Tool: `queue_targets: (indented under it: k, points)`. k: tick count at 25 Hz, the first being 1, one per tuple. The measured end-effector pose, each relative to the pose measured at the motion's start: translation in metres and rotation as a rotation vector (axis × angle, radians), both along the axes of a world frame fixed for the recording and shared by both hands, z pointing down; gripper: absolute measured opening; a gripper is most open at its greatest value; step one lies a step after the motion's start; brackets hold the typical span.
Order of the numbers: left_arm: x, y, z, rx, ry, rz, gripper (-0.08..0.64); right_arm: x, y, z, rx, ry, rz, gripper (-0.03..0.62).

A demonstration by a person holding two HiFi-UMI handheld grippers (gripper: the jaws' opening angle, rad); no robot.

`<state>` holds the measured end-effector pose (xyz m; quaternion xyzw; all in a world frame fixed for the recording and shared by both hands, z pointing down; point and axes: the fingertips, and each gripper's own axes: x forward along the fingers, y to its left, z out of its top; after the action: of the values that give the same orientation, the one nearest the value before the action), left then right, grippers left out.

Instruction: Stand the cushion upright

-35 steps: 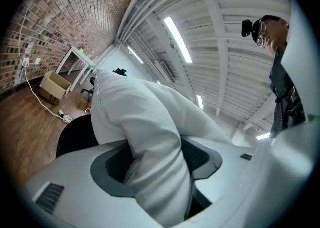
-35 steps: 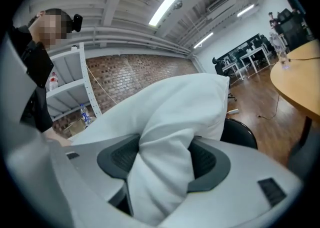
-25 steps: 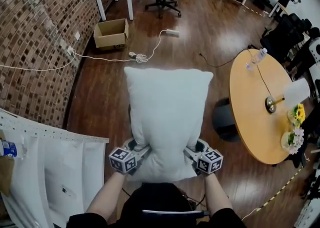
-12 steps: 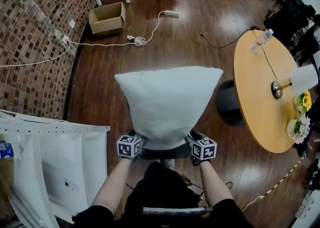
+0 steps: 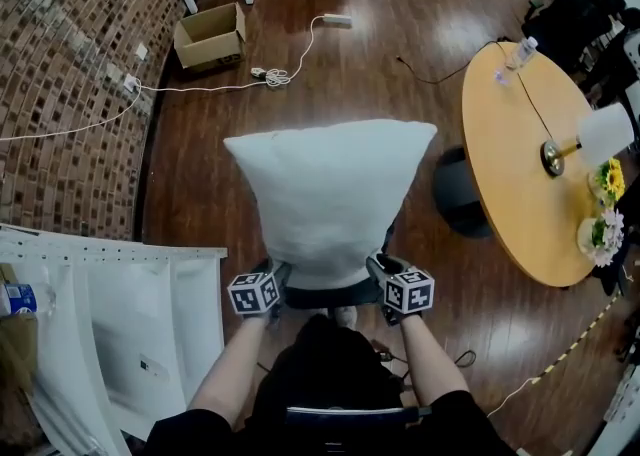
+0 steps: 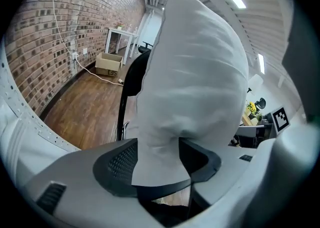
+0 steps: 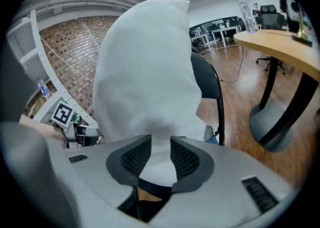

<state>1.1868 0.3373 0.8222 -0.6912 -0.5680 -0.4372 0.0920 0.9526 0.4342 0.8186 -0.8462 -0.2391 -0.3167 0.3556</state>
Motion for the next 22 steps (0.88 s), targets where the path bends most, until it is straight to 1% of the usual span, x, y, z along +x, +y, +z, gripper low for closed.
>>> queue_targets:
  k: [2,4,5,6,8,9,11,13,15,17,19,22]
  points:
    - [0.001,-0.001,-0.013,-0.013,0.053,-0.006,0.252,-0.002,0.001,-0.004,-0.034,-0.020,0.013,0.121]
    - [0.004,-0.003,-0.030,-0.043,0.112,-0.023,0.209,0.001,-0.002,-0.013,-0.053,-0.007,0.014,0.121]
    - [0.005,-0.004,-0.039,-0.063,0.131,-0.030,0.184,0.004,-0.005,-0.019,-0.061,0.010,0.009,0.121]
    - [0.005,-0.006,-0.047,-0.082,0.139,-0.031,0.152,0.006,-0.009,-0.027,-0.071,0.033,0.001,0.121]
    - [-0.001,-0.010,-0.058,-0.109,0.130,-0.015,0.026,0.008,-0.016,-0.039,-0.089,0.085,-0.015,0.120]
    - [-0.005,-0.011,-0.062,-0.119,0.119,-0.002,0.000,0.008,-0.021,-0.044,-0.091,0.109,-0.023,0.115]
    - [-0.014,-0.007,-0.073,-0.147,0.100,0.014,0.000,0.010,-0.027,-0.056,-0.088,0.155,-0.058,0.071]
    - [-0.021,0.005,-0.089,-0.192,0.094,0.008,0.000,0.017,-0.031,-0.077,-0.089,0.202,-0.125,0.000]
    - [-0.035,0.005,-0.106,-0.239,0.103,0.007,0.000,0.011,-0.046,-0.087,-0.091,0.210,-0.190,0.000]
    - [-0.054,-0.006,-0.119,-0.273,0.122,0.011,0.000,-0.008,-0.066,-0.089,-0.094,0.207,-0.213,0.000]
    - [-0.073,-0.017,-0.133,-0.302,0.148,0.005,0.000,-0.033,-0.076,-0.099,-0.106,0.222,-0.202,0.000]
    - [-0.100,-0.039,-0.158,-0.349,0.175,-0.030,0.000,-0.082,-0.087,-0.127,-0.149,0.241,-0.177,0.000]
